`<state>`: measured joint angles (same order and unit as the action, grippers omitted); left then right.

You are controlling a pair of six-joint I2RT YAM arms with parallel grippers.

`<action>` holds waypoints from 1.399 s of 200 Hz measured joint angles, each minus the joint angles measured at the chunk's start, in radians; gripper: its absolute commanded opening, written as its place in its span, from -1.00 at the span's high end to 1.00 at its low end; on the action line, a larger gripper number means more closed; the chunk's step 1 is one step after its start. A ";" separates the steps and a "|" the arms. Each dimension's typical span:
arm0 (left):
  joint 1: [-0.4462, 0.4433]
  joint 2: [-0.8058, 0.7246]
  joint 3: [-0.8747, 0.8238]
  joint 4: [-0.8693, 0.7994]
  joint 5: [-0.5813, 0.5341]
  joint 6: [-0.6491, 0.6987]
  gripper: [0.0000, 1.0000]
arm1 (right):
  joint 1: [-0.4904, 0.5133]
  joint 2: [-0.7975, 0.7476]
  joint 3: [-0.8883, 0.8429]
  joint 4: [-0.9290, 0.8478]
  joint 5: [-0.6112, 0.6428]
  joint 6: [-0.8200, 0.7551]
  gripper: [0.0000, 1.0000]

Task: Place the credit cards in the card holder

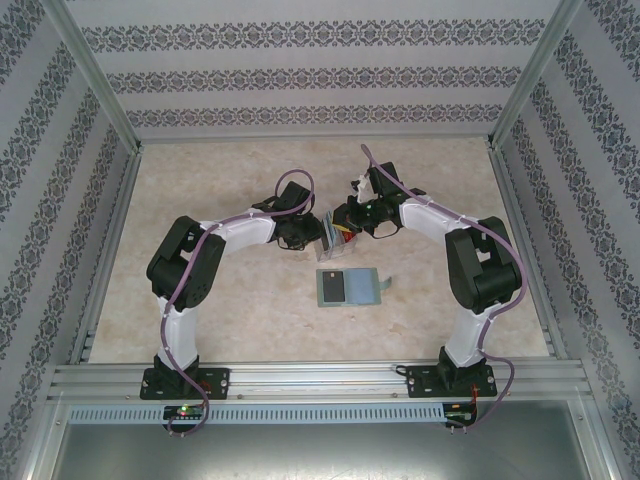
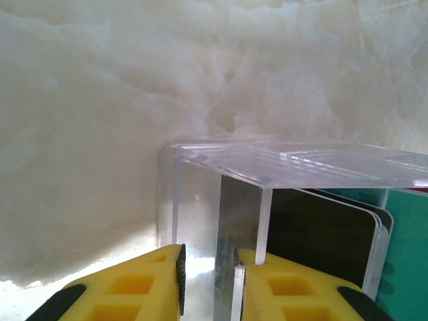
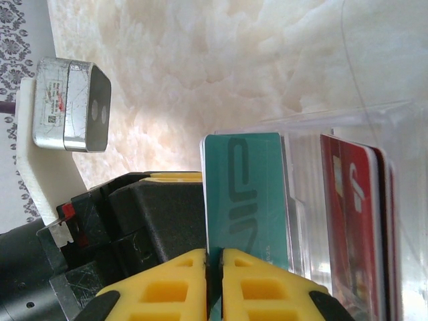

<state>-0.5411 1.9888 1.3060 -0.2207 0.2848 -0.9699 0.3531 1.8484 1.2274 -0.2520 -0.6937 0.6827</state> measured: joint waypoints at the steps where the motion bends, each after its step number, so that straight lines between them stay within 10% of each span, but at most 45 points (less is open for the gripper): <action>1: 0.000 0.000 0.000 0.000 0.000 0.000 0.45 | 0.000 0.000 0.000 0.000 0.000 0.000 0.73; 280: -0.001 0.000 0.000 0.000 0.010 0.000 0.45 | -0.006 -0.030 -0.012 0.015 0.023 0.031 0.99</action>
<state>-0.5419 1.9888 1.3060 -0.2203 0.2943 -0.9699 0.3466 1.8187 1.2156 -0.2367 -0.6708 0.7139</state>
